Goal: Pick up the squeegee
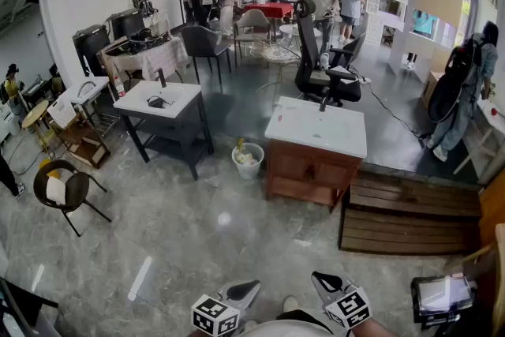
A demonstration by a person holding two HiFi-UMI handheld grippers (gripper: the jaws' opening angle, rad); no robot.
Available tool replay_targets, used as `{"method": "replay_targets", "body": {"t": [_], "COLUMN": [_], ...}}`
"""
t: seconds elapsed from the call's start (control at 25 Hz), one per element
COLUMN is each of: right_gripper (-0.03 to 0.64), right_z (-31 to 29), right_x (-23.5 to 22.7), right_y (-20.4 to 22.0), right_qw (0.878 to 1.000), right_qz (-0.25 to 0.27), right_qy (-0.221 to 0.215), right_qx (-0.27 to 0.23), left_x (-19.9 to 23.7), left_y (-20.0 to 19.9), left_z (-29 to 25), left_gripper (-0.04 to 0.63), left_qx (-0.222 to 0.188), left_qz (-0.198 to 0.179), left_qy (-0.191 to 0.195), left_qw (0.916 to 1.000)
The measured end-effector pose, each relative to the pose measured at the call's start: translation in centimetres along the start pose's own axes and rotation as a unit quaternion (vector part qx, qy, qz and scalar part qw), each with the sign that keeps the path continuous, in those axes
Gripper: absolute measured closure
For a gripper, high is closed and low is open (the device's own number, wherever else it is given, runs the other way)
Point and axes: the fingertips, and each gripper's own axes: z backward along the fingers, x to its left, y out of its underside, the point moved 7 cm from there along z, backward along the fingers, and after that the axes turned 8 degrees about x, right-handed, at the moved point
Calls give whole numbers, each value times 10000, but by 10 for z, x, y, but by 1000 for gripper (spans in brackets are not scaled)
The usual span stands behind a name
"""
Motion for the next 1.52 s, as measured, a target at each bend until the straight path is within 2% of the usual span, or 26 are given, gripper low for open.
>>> {"method": "replay_targets", "body": {"t": [0.2, 0.36, 0.48, 0.68, 0.88, 1.2, 1.36, 1.52], "right_gripper": [614, 614, 614, 593, 563, 552, 548, 538], "right_z": [-17, -21, -19, -15, -25, -84, -127, -169], "right_x": [-76, -124, -162, -219, -253, -302, -332, -366], "right_y": [-12, -13, -10, -2, 4, -15, -50, -94], "right_qw": [9998, 9996, 9991, 9978, 9965, 9961, 9955, 9937], "right_qz": [45, 8, 100, -271, -529, -576, -544, -218], "right_qy": [62, 110, 301, 369, 433, 594, 754, 1097], "right_qx": [-206, -274, -298, -486, -472, -311, -203, -116], "left_x": [5, 5, 3, -2, 7, 79, 139, 198], "left_y": [-56, -82, -101, -130, -152, -189, -222, -267], "left_z": [-60, -103, -136, -184, -221, -269, -290, -310], "left_gripper": [589, 589, 589, 588, 560, 508, 506, 506], "left_qx": [-275, -180, -119, -1, 100, 10, -102, -114], "left_qz": [-171, -246, -357, -700, -728, -593, -534, -588], "left_qy": [-51, -95, -163, -296, -257, -239, -214, -245], "left_qw": [9995, 9995, 9992, 9971, 9970, 9980, 9983, 9979]}}
